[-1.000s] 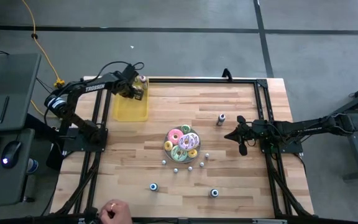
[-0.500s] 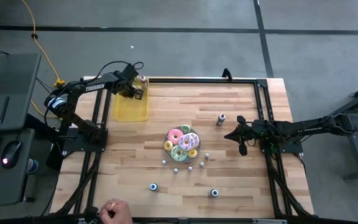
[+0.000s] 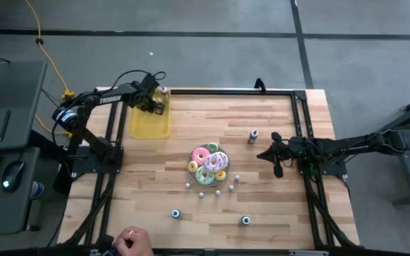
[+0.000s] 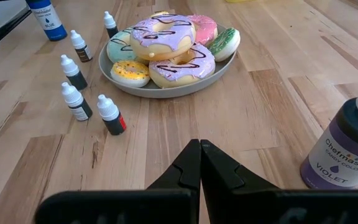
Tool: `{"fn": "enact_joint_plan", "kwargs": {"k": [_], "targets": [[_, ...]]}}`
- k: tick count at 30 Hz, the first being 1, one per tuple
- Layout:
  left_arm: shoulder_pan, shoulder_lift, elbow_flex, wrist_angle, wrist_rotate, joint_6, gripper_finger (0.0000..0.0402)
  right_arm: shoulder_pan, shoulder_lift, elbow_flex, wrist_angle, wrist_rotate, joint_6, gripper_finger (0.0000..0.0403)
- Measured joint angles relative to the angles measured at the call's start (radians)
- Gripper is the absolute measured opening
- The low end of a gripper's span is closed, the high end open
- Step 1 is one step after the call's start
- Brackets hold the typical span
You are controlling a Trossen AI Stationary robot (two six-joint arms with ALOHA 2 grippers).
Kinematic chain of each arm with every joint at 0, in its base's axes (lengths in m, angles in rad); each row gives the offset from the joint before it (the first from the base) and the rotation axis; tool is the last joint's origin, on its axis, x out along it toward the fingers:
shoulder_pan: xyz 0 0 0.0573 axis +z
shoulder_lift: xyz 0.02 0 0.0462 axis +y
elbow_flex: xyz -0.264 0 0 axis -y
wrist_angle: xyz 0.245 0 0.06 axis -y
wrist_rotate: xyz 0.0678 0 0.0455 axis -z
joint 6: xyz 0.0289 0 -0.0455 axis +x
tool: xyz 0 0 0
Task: Pick & Place food coloring
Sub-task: Put the small blue food coloring bottle into the yellow bin, then put the large violet food coloring bottle into the yellow bin
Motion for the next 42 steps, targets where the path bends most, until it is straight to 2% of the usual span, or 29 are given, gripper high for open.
{"fn": "enact_joint_plan", "kwargs": {"k": [4,9,18,27,32,42], "targets": [[0.000,0.001,0.000,0.010,0.000,0.000,0.0123,0.000,0.000,0.000,0.000,0.000,0.000,0.0000],[0.000,0.001,0.000,0.022,0.000,0.000,0.0144,0.000,0.000,0.000,0.000,0.000,0.000,0.0000],[-0.001,-0.040,0.011,0.029,-0.001,0.000,0.0148,0.000,0.000,0.000,0.000,0.000,0.000,0.0000],[-0.037,-0.158,0.061,0.016,-0.003,0.023,0.0148,0.000,0.000,0.000,0.000,0.000,0.000,0.0000],[-0.090,-0.206,0.138,-0.009,-0.008,0.042,0.0148,0.000,0.000,0.000,0.000,0.000,0.000,0.0000],[-0.260,-0.207,0.352,-0.068,-0.025,0.123,0.0148,0.000,0.000,0.000,0.000,0.000,0.000,0.0000]]}}
